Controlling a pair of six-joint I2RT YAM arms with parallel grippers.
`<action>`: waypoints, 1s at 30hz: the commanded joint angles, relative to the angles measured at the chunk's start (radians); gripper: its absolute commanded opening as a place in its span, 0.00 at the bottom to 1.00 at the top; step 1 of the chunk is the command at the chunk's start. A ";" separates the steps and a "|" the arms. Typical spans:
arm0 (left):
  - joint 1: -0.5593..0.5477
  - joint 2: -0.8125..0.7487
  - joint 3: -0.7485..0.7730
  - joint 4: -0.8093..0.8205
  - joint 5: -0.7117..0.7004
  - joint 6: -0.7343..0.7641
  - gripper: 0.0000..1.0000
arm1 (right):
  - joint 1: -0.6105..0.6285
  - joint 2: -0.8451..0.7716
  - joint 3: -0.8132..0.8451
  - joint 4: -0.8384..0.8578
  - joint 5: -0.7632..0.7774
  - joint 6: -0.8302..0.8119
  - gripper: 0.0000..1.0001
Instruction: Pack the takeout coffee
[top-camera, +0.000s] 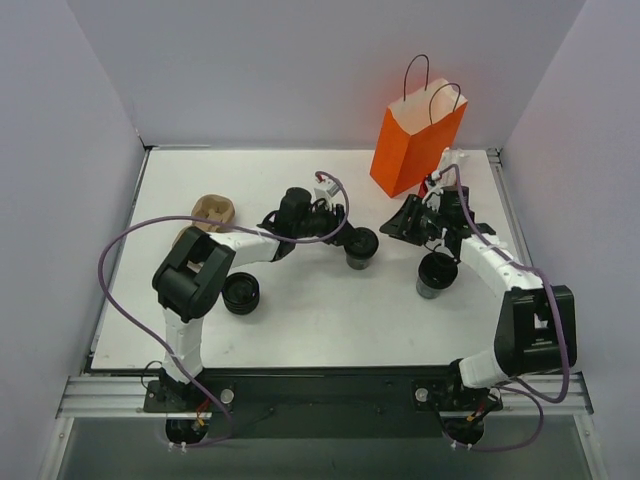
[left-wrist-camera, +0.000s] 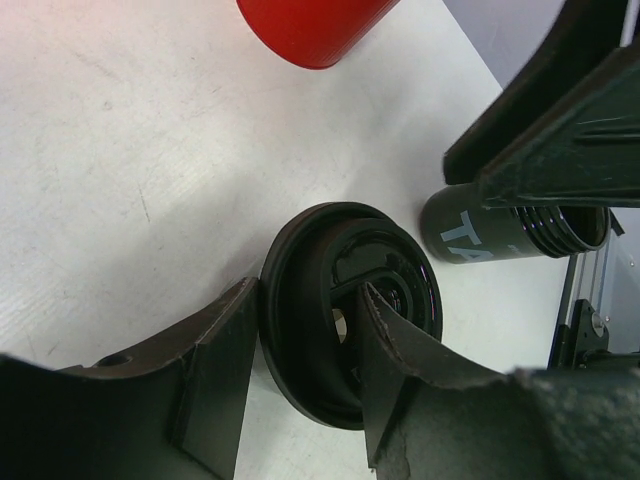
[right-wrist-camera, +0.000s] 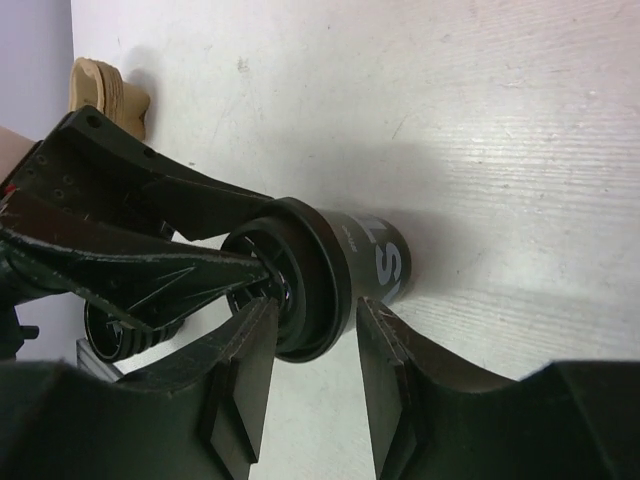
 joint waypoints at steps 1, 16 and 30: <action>0.003 0.147 -0.063 -0.430 -0.079 0.197 0.50 | -0.023 0.101 0.087 -0.041 -0.130 -0.068 0.37; 0.002 0.178 -0.032 -0.461 -0.096 0.223 0.50 | -0.028 0.252 0.118 -0.010 -0.225 -0.100 0.33; 0.000 0.183 -0.092 -0.412 -0.153 0.204 0.50 | 0.000 0.275 -0.057 0.002 -0.155 -0.100 0.21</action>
